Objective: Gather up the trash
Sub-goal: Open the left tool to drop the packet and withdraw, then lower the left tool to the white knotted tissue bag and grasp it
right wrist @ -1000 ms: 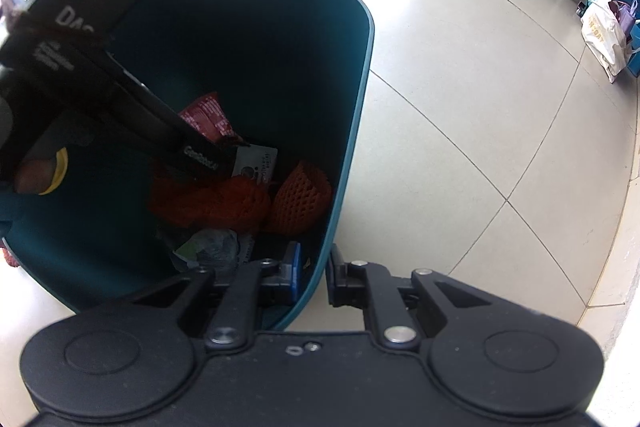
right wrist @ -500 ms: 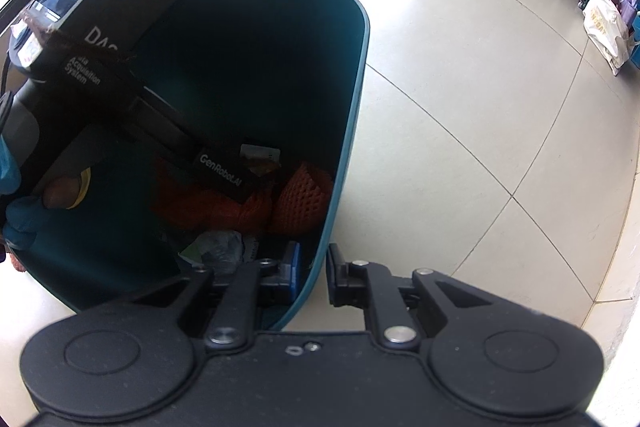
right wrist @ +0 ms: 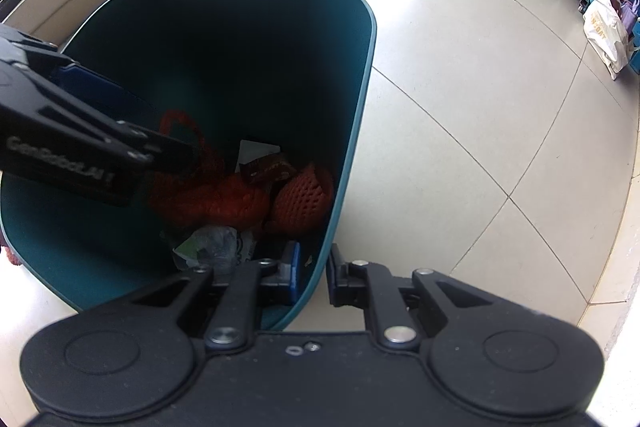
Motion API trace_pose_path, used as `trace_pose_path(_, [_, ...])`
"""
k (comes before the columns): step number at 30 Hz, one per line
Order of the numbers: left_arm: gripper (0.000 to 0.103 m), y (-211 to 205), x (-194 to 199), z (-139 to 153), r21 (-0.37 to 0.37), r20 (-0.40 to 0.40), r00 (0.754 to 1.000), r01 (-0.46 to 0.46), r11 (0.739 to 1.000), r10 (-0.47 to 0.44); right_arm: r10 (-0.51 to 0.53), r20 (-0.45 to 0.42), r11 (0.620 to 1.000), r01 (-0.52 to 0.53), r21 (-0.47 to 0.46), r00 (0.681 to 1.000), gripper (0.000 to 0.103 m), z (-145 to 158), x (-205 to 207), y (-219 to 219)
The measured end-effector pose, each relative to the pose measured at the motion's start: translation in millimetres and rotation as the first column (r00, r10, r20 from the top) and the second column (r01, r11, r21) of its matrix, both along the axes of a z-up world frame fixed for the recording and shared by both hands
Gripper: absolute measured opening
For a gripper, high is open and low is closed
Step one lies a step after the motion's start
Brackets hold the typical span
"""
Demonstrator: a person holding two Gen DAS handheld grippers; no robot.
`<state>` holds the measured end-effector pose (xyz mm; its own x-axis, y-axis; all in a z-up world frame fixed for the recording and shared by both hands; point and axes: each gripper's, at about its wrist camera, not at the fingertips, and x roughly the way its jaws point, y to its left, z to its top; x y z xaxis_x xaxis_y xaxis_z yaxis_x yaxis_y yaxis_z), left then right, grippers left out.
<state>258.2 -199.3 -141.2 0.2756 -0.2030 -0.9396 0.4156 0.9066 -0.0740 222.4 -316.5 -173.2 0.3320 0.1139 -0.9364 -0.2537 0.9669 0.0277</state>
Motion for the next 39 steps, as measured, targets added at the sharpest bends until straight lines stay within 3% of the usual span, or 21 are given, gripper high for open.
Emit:
trace_pose_path(10, [0.085,57,-22,69,-0.110,0.133,0.989,-0.053,0.992,0.067,-0.013,0.011,0.999,0.013,-0.049,1.000,0.009,-1,-2,7])
trace_pose_path(14, [0.086,89,-19,78,-0.125,0.151,0.981,-0.108,0.986,0.126,-0.040,0.012,0.998,0.040,-0.045,0.999,0.007,4,-2,3])
trace_pose_path(19, [0.086,130,-10,69,-0.106,0.167,0.966,-0.181,0.978,0.197,-0.028,0.022,0.999,0.029,-0.037,0.999,0.008,11,-4,3])
trace_pose_path(26, [0.086,170,24,15,-0.013,0.169,0.950,-0.265,0.964,0.263,-0.017,0.017,0.999,0.018,-0.047,1.000,0.009,12,-1,6])
trace_pose_path(31, [0.086,200,64,-49,-0.011,0.064,0.941,-0.332,0.943,0.332,-0.001,0.010,0.998,0.001,-0.058,1.000,0.009,9,-1,6])
trace_pose_path(39, [0.086,230,110,-155,0.048,-0.046,0.899,-0.433,0.900,0.435,0.016,-0.043,0.997,-0.019,-0.075,0.999,0.011,-3,-1,9])
